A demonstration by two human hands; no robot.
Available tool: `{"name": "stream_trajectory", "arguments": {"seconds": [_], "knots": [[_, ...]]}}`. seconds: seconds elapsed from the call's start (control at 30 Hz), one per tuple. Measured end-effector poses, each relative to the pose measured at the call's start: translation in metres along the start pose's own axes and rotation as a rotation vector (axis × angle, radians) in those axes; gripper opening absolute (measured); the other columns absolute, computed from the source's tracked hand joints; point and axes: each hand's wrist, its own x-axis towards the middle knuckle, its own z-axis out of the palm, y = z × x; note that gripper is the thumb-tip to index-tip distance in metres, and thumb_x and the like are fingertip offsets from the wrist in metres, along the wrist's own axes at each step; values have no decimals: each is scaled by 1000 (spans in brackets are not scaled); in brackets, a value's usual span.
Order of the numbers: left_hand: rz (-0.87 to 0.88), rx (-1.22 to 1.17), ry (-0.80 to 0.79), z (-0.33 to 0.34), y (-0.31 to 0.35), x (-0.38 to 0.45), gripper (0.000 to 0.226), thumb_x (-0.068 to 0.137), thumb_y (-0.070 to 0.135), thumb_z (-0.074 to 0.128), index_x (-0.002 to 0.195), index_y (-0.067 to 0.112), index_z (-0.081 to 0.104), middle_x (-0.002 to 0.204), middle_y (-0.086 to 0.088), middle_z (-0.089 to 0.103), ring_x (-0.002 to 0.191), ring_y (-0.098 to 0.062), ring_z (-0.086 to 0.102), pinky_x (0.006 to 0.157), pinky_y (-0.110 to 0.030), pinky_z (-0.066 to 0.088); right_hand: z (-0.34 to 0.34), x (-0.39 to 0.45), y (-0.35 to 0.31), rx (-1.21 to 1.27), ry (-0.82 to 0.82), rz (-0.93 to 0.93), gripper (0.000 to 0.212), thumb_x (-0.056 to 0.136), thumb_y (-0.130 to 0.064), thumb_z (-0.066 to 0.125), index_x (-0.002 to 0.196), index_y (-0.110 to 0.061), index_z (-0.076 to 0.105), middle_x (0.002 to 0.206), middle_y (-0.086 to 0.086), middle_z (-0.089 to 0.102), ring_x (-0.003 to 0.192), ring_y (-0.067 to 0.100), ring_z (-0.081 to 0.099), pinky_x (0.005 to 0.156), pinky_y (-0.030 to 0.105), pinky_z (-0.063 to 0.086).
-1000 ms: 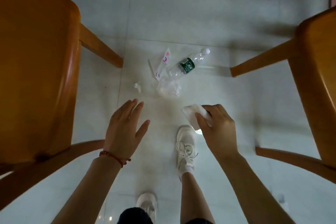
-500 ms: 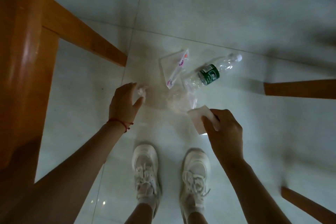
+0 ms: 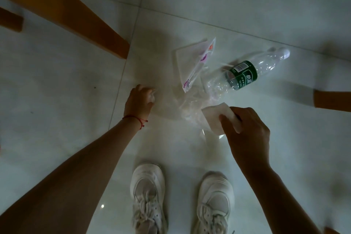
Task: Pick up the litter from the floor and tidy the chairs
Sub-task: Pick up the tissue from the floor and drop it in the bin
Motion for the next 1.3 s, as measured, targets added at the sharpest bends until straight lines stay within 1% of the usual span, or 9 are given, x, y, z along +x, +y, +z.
{"name": "stream_trajectory", "arguments": {"seconds": [0.13,0.3,0.43,0.53,0.63,0.7,0.9,1.1,1.3], "knots": [[26,16,-37,1,0,-4,18,87,14,58,86,1,70,94,-20,62,92,-35,56,71,-33,40,1,-4,-1,-5,-14,6,14,76,-16,62,85,-6,67,77,3,60,59,8,47,56,1,30],[42,-95,59,-34,28,-27,18,82,16,68,91,1,71,85,-21,61,77,-33,59,68,-29,41,-22,-7,-15,-14,-28,2,14,76,-14,62,86,-5,66,78,6,60,59,10,46,54,2,31],[177,-150,115,-83,60,-57,22,73,14,69,91,1,71,77,-19,62,66,-31,61,64,-31,50,-63,-7,-40,4,-19,6,16,77,-13,60,88,-4,67,79,9,61,61,11,47,56,3,30],[205,-168,139,-125,90,-80,22,72,11,75,90,0,70,78,-16,62,65,-27,61,60,-31,54,-101,-8,-63,11,0,-1,15,78,-13,59,87,-3,67,79,11,61,60,14,48,54,9,33],[241,-207,173,-170,123,-102,24,72,16,71,88,-1,71,76,-13,63,62,-19,57,60,-22,49,-140,-8,-88,12,16,-9,15,77,-13,59,86,-3,67,78,12,61,59,18,49,52,16,26],[259,-210,208,-205,149,-120,26,72,18,69,88,-2,71,76,-14,63,61,-22,59,62,-17,44,-173,-9,-109,9,31,-44,14,76,-12,60,85,-3,67,77,12,61,58,19,49,50,17,25],[273,-174,246,-303,212,-181,38,76,31,52,89,-1,69,78,-14,62,65,-27,61,64,-21,43,-267,-24,-174,-5,50,-119,15,75,-13,61,85,-3,66,76,11,62,56,21,52,55,20,31],[243,-150,246,-373,246,-245,42,80,34,49,91,-2,69,80,-16,62,70,-30,62,61,-33,55,-346,-49,-212,12,19,-205,15,77,-15,61,84,-3,64,77,12,62,58,26,57,54,25,38],[150,-175,323,-423,271,-313,45,82,36,47,92,-3,68,82,-17,63,72,-29,61,67,-29,47,-411,-75,-247,28,-59,-277,16,80,-18,59,88,-5,64,79,11,61,61,24,58,52,32,46]]}}
